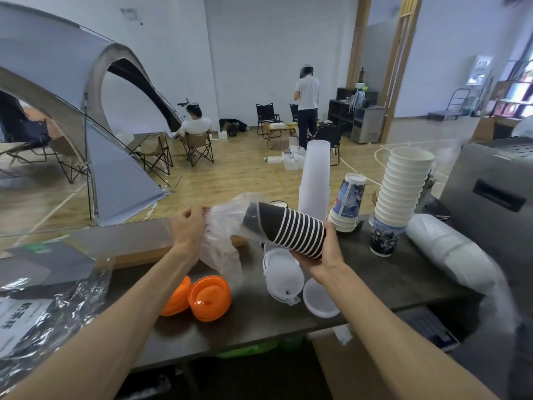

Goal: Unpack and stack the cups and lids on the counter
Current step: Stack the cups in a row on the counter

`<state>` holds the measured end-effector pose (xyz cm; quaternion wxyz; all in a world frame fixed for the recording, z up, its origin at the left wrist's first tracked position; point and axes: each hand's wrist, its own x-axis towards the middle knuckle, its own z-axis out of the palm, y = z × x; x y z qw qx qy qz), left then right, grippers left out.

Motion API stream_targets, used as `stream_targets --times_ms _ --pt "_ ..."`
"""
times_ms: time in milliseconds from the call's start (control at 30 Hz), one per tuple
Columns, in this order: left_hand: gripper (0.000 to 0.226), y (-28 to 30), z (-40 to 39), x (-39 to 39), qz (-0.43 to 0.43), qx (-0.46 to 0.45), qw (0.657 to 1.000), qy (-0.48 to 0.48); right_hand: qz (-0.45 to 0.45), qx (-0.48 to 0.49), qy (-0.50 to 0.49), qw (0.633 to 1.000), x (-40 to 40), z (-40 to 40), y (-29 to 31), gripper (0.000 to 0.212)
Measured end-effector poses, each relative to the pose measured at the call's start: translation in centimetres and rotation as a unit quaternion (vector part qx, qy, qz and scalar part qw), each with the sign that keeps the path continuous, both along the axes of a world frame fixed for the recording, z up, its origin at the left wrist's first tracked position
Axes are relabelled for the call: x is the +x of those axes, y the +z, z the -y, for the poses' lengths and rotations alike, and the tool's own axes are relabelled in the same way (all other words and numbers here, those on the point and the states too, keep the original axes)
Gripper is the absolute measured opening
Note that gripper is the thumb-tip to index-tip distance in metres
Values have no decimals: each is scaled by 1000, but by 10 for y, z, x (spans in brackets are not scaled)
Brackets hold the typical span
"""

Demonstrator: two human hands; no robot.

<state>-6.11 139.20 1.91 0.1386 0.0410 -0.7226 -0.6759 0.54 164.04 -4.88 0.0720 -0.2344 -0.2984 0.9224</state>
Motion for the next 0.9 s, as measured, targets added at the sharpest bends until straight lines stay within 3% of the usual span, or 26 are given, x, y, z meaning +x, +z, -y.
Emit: stream_targets --times_ms 100,200,333,400,500,567,667,800,900 --pt "23 -10 17 -3 -30 -166 983 67 -8 -16 0 1000 2 -3 -4 58" --pt "22 -33 32 -12 -13 -340 940 38 -12 -20 -2 1000 5 -6 -5 50" --pt "42 -52 39 -12 79 -631 772 5 -11 -27 0 1000 7 -9 -4 51" --pt "46 -49 37 -9 28 -683 730 17 -13 -28 2 1000 6 -9 -1 50" --pt "51 -37 27 -6 -112 -701 705 11 -8 -39 1 999 4 -5 2 52" --pt "59 -26 12 1 -161 -676 715 -78 -7 -56 13 998 0 1 4 54" --pt "76 -14 -15 16 -134 -573 779 -218 -15 -73 35 997 -5 13 11 56" --pt "95 -17 -38 15 -37 -280 906 -316 -26 -102 49 993 -13 29 21 55" --pt "91 -16 -52 11 1 -88 942 -323 -21 -58 94 994 -16 35 28 58"
